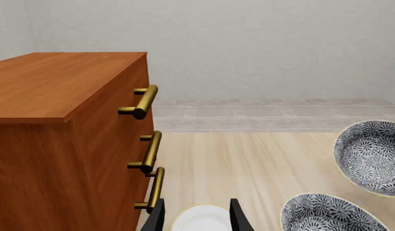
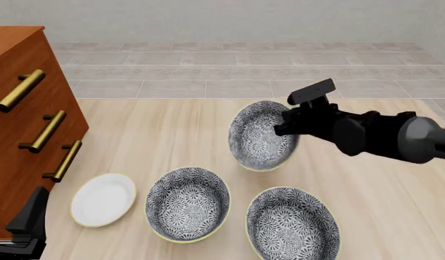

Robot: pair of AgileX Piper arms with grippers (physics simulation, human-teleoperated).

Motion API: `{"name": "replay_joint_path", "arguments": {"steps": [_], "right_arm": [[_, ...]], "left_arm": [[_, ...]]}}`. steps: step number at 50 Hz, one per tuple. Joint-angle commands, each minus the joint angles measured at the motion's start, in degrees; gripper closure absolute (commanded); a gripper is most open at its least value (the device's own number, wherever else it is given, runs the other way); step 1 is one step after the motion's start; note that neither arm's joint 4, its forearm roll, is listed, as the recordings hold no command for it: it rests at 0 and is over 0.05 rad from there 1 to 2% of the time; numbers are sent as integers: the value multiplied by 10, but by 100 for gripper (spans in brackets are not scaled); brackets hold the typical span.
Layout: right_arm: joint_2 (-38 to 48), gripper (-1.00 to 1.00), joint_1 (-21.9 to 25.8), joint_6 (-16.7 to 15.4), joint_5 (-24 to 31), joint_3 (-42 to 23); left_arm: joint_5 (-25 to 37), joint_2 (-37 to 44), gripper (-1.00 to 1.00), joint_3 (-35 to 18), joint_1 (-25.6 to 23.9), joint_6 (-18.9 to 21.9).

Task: Stack the bowl at the front on the bowl in the middle.

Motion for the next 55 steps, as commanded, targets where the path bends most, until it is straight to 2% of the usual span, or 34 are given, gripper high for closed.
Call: {"name": "replay_joint_path", "arguments": {"steps": [1,13,21,24,26,30,31,32,36,37,38,45,46,50,55], "right_arm": [[-73,100,3,-6,52,-14],[-119,100,12,-16,78,-8],[-140,100,29,-5,84,0],[-139,100,46,37,92,-4],[-140,100,46,44,91,-5],[-139,100,61,96,98,-10],[-136,100,57,95,100,-13],[-138,100,71,126,94,-9],[-137,100,92,153,81,-1],[-138,100,95,151,79,0],[-137,100,100,166,76,2],[-136,100,126,184,67,6],[-138,100,136,194,67,7],[-138,100,148,188,68,8],[-140,100,161,196,70,8]], "left_arm": [[0,0,-100,0,0,0],[0,0,-100,0,0,0],[0,0,-100,0,0,0],[0,0,-100,0,0,0],[0,0,-100,0,0,0],[0,0,-100,0,0,0],[0,0,-100,0,0,0],[0,0,-100,0,0,0],[0,0,-100,0,0,0],[0,0,-100,0,0,0],[0,0,-100,0,0,0],[0,0,-100,0,0,0],[0,0,-100,0,0,0],[0,0,-100,0,0,0],[0,0,-100,0,0,0]]}}
